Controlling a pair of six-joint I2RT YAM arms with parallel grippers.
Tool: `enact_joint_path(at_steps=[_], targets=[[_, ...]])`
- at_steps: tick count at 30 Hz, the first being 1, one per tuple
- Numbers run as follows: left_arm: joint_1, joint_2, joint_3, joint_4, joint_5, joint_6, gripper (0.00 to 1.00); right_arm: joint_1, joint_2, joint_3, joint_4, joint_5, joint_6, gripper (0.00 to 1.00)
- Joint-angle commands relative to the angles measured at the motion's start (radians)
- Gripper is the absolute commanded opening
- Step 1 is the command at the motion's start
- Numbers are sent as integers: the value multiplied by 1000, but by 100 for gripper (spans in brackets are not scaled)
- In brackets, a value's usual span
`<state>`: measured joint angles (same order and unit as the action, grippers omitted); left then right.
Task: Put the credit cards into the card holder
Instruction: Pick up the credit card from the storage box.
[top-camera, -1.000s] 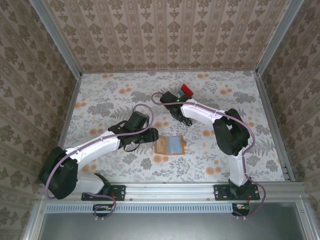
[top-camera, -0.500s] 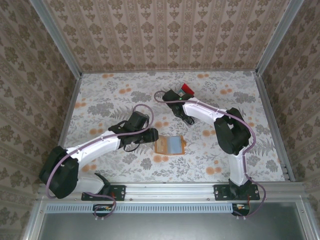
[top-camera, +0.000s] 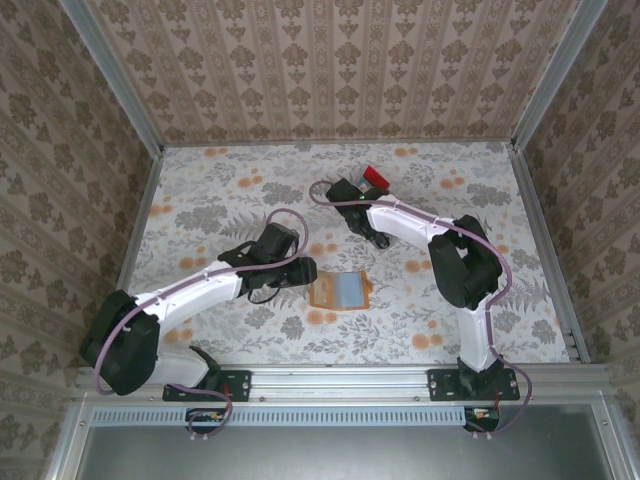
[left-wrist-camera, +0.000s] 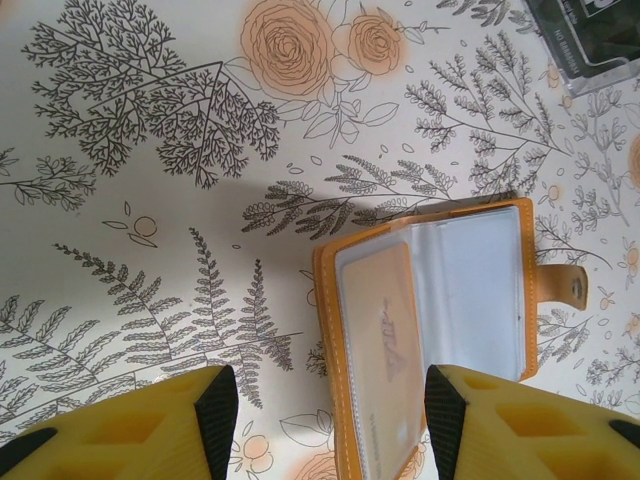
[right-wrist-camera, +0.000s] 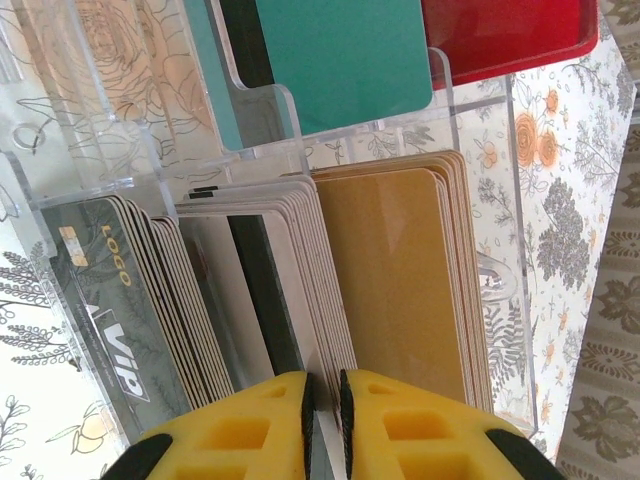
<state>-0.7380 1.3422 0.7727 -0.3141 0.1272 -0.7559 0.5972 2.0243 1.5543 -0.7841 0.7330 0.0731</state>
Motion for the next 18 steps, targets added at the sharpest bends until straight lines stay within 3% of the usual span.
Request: enact_joint_path(at_steps=[1,4,12,18], targets=[[5,9,0,-8,9,-4,55,-14,-42,-17,7,53,-22,16],[5,11,-5,-5,9,-8,55,-18,-44,-21,8,44,-25,10],[5,16,-1,-2,13,-7,55,-20,-69,-10,-7,17,-26,7],[5,21,2,-1,15,-7,55,-25,-101,-3,-30,-91,-15,6]])
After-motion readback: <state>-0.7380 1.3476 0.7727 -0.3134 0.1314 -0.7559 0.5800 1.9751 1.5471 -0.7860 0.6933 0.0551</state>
